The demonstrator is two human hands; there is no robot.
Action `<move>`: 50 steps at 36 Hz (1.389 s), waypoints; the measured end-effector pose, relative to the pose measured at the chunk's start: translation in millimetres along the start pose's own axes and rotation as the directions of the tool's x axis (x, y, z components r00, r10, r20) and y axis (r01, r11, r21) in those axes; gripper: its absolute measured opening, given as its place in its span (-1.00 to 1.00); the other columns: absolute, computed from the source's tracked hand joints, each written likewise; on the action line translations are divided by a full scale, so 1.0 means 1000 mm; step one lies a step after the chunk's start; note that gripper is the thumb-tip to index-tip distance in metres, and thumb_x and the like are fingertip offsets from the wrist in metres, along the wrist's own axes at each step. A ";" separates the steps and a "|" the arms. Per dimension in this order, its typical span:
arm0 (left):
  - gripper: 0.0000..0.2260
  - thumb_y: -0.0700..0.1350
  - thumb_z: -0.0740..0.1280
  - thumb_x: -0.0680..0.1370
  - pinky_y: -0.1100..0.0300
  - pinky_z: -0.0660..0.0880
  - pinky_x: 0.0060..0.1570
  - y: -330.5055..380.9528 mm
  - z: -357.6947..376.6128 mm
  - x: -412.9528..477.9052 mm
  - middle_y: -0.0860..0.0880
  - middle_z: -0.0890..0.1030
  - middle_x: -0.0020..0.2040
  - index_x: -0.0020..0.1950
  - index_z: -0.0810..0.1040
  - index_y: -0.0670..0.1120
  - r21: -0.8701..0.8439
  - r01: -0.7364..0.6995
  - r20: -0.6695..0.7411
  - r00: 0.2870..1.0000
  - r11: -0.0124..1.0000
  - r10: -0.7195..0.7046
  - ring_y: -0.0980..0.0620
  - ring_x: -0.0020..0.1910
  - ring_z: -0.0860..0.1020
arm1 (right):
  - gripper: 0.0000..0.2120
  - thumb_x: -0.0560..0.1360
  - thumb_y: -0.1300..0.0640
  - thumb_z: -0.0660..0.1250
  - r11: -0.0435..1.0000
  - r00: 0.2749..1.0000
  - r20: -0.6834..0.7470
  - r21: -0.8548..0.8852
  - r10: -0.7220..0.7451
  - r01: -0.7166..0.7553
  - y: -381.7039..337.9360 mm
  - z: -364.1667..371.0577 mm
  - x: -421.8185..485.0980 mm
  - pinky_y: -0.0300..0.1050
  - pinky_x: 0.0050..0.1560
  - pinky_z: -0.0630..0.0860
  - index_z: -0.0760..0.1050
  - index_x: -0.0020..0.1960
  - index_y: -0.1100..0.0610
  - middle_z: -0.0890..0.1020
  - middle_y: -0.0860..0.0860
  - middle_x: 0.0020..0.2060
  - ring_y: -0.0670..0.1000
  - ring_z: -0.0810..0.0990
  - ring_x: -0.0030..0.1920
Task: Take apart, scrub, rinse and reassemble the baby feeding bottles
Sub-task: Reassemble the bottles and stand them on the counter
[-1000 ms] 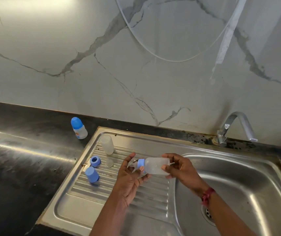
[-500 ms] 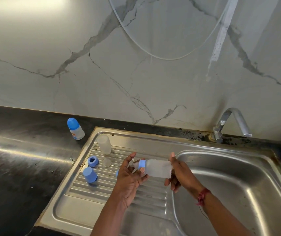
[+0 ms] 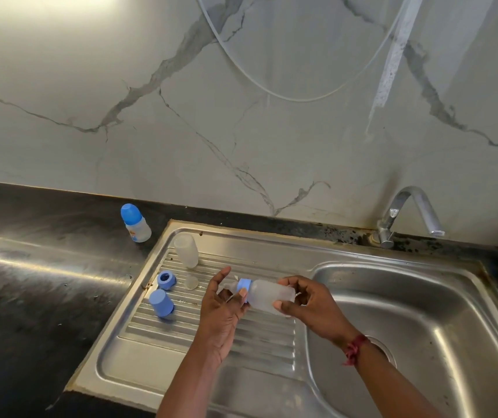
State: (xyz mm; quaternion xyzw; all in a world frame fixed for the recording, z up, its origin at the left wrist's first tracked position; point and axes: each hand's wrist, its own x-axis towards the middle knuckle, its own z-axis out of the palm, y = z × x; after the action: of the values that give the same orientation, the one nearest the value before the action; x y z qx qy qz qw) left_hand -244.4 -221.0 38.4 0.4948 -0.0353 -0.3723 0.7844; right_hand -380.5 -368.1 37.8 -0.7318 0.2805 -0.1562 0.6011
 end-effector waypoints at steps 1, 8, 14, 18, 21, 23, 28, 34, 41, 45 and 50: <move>-0.47 -0.41 0.39 0.47 0.04 0.67 -0.12 0.000 -0.001 -0.002 -0.15 0.65 0.10 0.39 0.46 -0.08 -0.001 -0.010 -0.016 1.000 1.000 0.010 -0.23 0.17 0.61 | -0.67 0.37 0.19 0.58 1.000 1.000 0.013 0.016 0.014 -0.015 0.001 0.002 -0.002 -0.06 -0.17 0.65 0.61 0.09 0.06 0.65 0.09 -0.04 0.00 0.60 -0.23; -0.44 -0.34 0.47 0.41 0.05 0.62 0.02 -0.010 -0.003 -0.021 -0.04 0.72 0.02 0.36 0.45 -0.03 0.118 -0.036 -0.028 0.999 0.992 0.040 -0.03 0.03 0.69 | -0.40 0.27 0.01 0.62 0.981 0.974 0.186 -0.163 0.132 -0.102 0.023 0.023 -0.017 -0.26 0.03 0.54 0.48 0.25 -0.15 0.65 -0.09 0.00 -0.15 0.62 -0.04; -0.42 0.03 0.65 0.30 0.07 0.54 0.22 -0.013 -0.024 -0.039 0.02 0.66 0.15 0.26 0.53 0.06 0.435 -0.046 -0.070 0.994 0.899 0.085 0.04 0.18 0.61 | -0.55 0.36 0.13 0.57 0.988 0.977 0.173 -0.117 0.124 -0.104 0.020 0.065 -0.032 -0.39 -0.08 0.48 0.54 0.19 -0.07 0.68 -0.11 -0.04 -0.18 0.63 -0.08; -0.52 0.05 0.58 0.36 0.12 0.58 0.09 -0.007 -0.042 -0.050 0.07 0.66 0.09 0.24 0.55 0.08 0.560 0.025 -0.122 0.991 0.828 0.052 0.10 0.09 0.63 | -0.59 0.38 0.08 0.57 0.990 0.980 0.173 -0.115 0.095 -0.076 0.014 0.091 -0.038 -0.41 -0.12 0.47 0.51 0.14 -0.14 0.66 -0.18 -0.08 -0.23 0.61 -0.08; -0.68 -0.05 0.59 0.39 0.00 0.61 0.03 -0.001 -0.057 -0.047 0.03 0.71 -0.04 0.09 0.62 0.05 0.587 0.009 -0.170 0.979 0.809 0.113 0.04 -0.02 0.67 | -0.59 0.36 0.04 0.58 0.992 0.973 0.216 -0.112 0.083 -0.060 0.007 0.106 -0.034 -0.39 -0.10 0.49 0.51 0.13 -0.14 0.66 -0.19 -0.07 -0.25 0.61 -0.08; -0.76 -0.07 0.56 0.42 0.01 0.62 -0.04 0.005 -0.065 -0.044 0.01 0.71 -0.08 0.05 0.63 0.03 0.601 0.015 -0.209 0.968 0.799 0.140 0.04 -0.08 0.68 | -0.58 0.35 -0.03 0.58 0.993 0.956 0.277 -0.094 0.092 -0.068 0.006 0.113 -0.031 -0.33 -0.04 0.53 0.54 0.16 -0.11 0.69 -0.15 -0.04 -0.19 0.64 -0.04; -0.82 -0.04 0.47 0.51 0.17 0.48 -0.23 0.026 -0.081 -0.043 -0.01 0.65 -0.05 0.08 0.61 -0.01 0.580 0.022 -0.256 0.954 0.814 0.157 0.02 -0.07 0.63 | -0.79 0.49 0.01 0.47 0.992 0.992 -0.004 -0.005 0.126 -0.126 0.007 0.122 -0.025 -0.30 0.00 0.53 0.63 0.09 0.02 0.71 -0.09 -0.09 -0.12 0.66 -0.03; -0.87 -0.05 0.42 0.54 0.17 0.42 -0.26 0.043 -0.094 -0.040 -0.06 0.61 -0.07 0.04 0.62 -0.06 0.562 0.083 -0.250 0.965 0.823 0.074 0.00 -0.11 0.58 | -0.50 0.46 0.10 0.48 0.941 0.991 -0.101 -0.318 0.089 -0.117 0.014 0.137 0.006 -0.20 0.16 0.50 0.46 0.37 0.09 0.55 -0.06 0.22 -0.06 0.57 0.11; -0.73 0.05 0.50 0.44 0.13 0.48 -0.12 0.056 -0.110 -0.034 -0.04 0.61 -0.02 0.04 0.58 -0.02 0.562 0.071 -0.239 0.968 0.824 0.080 -0.03 -0.02 0.59 | -0.38 0.49 0.11 0.42 0.819 0.998 0.026 -0.573 0.052 -0.027 0.012 0.165 0.040 -0.22 0.31 0.28 0.31 0.50 0.03 0.41 -0.02 0.42 0.05 0.40 0.37; -0.45 0.28 0.48 0.18 -0.02 0.54 0.02 0.064 -0.117 -0.030 0.01 0.58 -0.03 0.03 0.51 0.01 0.552 0.051 -0.237 0.966 0.832 0.099 -0.03 0.00 0.58 | -0.50 0.49 0.22 0.36 0.822 0.999 -0.022 -0.568 0.035 -0.041 0.017 0.181 0.046 -0.14 0.28 0.33 0.41 0.42 0.07 0.50 0.03 0.32 0.13 0.44 0.33; -0.51 0.25 0.52 0.21 0.02 0.56 -0.01 0.072 -0.118 -0.030 0.03 0.60 -0.03 -0.01 0.53 0.03 0.590 0.043 -0.216 0.971 0.807 0.106 0.01 -0.02 0.60 | -0.57 0.48 0.28 0.38 0.917 0.973 -0.221 -0.371 0.066 -0.146 0.012 0.184 0.043 -0.25 0.12 0.32 0.46 0.34 0.18 0.57 0.04 0.14 0.06 0.52 0.15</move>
State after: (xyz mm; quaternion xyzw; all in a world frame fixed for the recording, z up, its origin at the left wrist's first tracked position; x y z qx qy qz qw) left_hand -176.7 -97.4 45.3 0.7543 -0.0629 -0.2674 0.5964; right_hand -244.9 -249.7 -20.3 -0.7993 0.4053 -0.1394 0.4211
